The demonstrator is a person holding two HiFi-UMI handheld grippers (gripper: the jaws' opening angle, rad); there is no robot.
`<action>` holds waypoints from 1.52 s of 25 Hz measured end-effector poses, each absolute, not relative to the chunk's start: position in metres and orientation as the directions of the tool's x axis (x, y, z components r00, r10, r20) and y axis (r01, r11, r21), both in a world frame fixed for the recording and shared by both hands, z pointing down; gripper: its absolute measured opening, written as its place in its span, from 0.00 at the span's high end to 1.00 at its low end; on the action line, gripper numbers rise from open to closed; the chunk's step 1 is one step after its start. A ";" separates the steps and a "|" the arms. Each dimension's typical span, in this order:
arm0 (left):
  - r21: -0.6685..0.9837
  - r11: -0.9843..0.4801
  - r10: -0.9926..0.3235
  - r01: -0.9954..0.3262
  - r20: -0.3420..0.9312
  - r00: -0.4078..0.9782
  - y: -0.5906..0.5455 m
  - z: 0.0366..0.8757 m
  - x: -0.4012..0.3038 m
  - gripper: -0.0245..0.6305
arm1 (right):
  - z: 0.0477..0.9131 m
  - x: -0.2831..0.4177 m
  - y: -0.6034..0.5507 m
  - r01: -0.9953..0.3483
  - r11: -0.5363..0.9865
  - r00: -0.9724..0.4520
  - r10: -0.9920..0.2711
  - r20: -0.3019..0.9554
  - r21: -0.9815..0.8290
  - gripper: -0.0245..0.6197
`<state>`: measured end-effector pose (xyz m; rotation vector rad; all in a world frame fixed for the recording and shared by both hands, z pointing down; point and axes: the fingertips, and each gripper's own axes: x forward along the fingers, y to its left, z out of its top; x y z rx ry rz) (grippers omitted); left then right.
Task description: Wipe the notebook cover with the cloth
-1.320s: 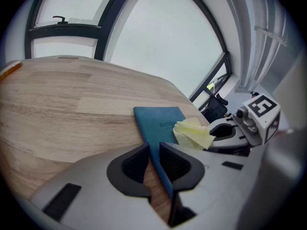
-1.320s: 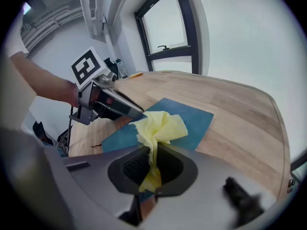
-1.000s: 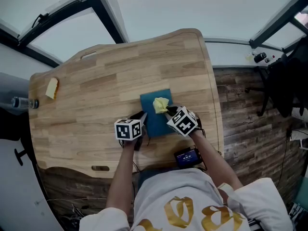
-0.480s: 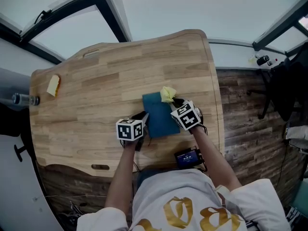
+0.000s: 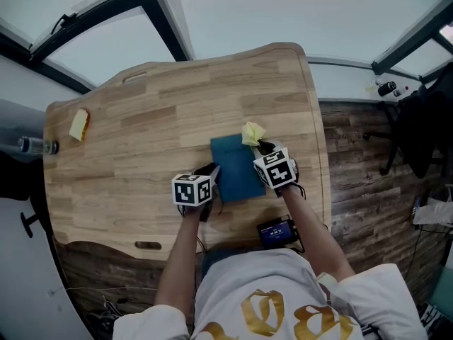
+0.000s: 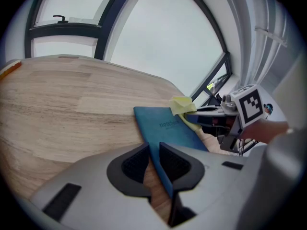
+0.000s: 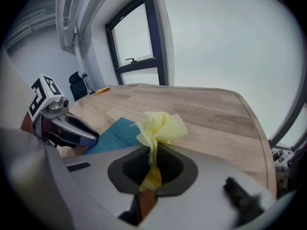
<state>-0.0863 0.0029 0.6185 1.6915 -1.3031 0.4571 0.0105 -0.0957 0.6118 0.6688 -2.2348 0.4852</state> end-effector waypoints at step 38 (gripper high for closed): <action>0.435 -0.011 -0.558 -0.900 0.745 0.366 0.003 0.617 -0.087 0.84 | 0.609 -0.027 -0.007 -0.204 0.957 -0.715 -0.003 0.699 -0.205 0.90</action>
